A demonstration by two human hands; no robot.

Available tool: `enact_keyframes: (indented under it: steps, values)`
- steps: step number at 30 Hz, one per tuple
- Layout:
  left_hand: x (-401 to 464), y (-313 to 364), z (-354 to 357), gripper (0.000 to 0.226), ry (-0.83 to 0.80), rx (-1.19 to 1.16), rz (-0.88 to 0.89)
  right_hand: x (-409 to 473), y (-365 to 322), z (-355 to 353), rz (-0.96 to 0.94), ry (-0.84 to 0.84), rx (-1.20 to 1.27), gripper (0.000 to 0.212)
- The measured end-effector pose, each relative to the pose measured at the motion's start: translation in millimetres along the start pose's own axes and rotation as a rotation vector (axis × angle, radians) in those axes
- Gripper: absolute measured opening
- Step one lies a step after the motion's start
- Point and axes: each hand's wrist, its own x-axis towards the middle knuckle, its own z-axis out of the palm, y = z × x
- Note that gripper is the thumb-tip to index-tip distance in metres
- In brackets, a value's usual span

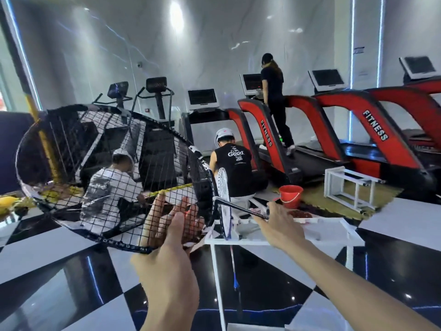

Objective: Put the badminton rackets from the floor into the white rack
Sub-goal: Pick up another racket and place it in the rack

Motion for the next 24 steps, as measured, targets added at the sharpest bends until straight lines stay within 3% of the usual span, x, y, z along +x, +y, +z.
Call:
enact_keyframes:
  steps: [3, 6, 11, 15, 17, 20, 21, 24]
  values:
    - [-7.0, 0.1, 18.4, 0.012, 0.049, 0.019, 0.017, 13.8, 13.6, 11.3, 0.031, -0.078, 0.049, 0.076]
    - [-2.5, -9.8, 34.1, 0.002, -0.012, 0.021, 0.103, 22.3, 42.8, 21.3, 0.086, -0.158, 0.008, 0.08]
    - [14.0, -29.6, 56.9, 0.015, -0.039, 0.032, 0.165, 35.9, 105.0, 31.7, 0.123, -0.245, -0.245, 0.08]
    - [27.7, -49.2, 74.2, 0.01, -0.058, 0.064, 0.194, 38.9, 144.0, 44.1, 0.018, -0.218, -0.478, 0.081]
    - [30.3, -60.1, 81.7, 0.012, -0.068, 0.087, 0.2, 38.9, 153.7, 50.2, -0.023, -0.195, -0.501, 0.09]
    - [31.2, -82.5, 90.7, 0.011, -0.073, 0.229, 0.186, 36.4, 159.0, 54.8, -0.051, -0.207, -0.523, 0.129]
    - [33.4, -91.2, 93.6, 0.015, -0.088, 0.259, 0.183, 34.7, 160.5, 56.0, -0.047, -0.191, -0.526, 0.133]
    - [44.6, -123.9, 100.4, 0.029, -0.14, 0.351, 0.137, 30.2, 165.2, 57.7, -0.06, -0.183, -0.506, 0.098]
